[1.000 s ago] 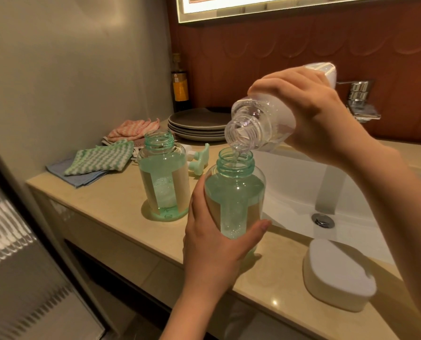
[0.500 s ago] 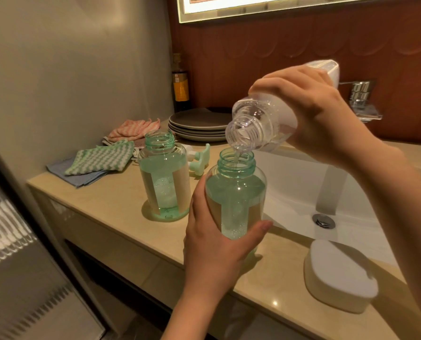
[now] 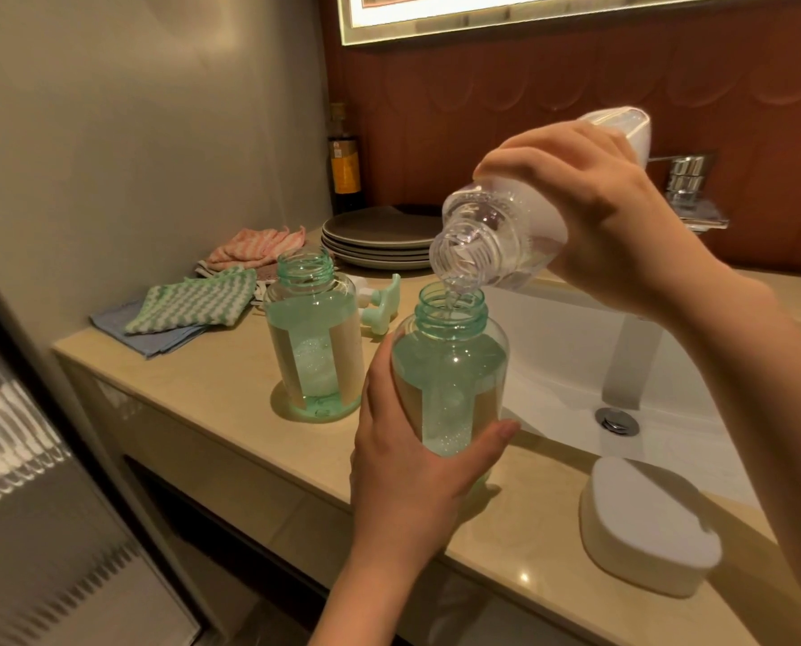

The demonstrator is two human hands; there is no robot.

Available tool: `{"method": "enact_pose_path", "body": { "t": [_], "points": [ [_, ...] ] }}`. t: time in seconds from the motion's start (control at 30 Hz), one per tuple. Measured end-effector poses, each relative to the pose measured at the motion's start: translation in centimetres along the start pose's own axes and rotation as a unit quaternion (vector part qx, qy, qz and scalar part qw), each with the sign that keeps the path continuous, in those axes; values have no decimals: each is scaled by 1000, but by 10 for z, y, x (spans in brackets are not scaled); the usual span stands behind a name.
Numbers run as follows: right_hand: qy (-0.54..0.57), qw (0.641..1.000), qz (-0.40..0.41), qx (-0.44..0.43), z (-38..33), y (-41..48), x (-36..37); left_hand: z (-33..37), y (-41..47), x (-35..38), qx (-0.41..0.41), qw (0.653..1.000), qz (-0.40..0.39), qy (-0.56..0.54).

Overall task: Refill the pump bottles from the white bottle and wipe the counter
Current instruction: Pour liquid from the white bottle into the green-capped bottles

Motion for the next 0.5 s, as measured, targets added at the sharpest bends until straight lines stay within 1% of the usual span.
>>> {"method": "enact_pose_path", "body": {
  "t": [0.5],
  "points": [
    [-2,1000,0,2,0,1,-2,-1,0,0,4,1000,4,6]
  ]
}}
Point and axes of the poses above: each hand's wrist, its own y-axis towards the middle knuckle, its own x-axis out of the palm, z = x × y, the point moved 4 cm from there along y, towards the middle knuckle, and after that the axes turned 2 degrees about -z, right-handed, at the moved point
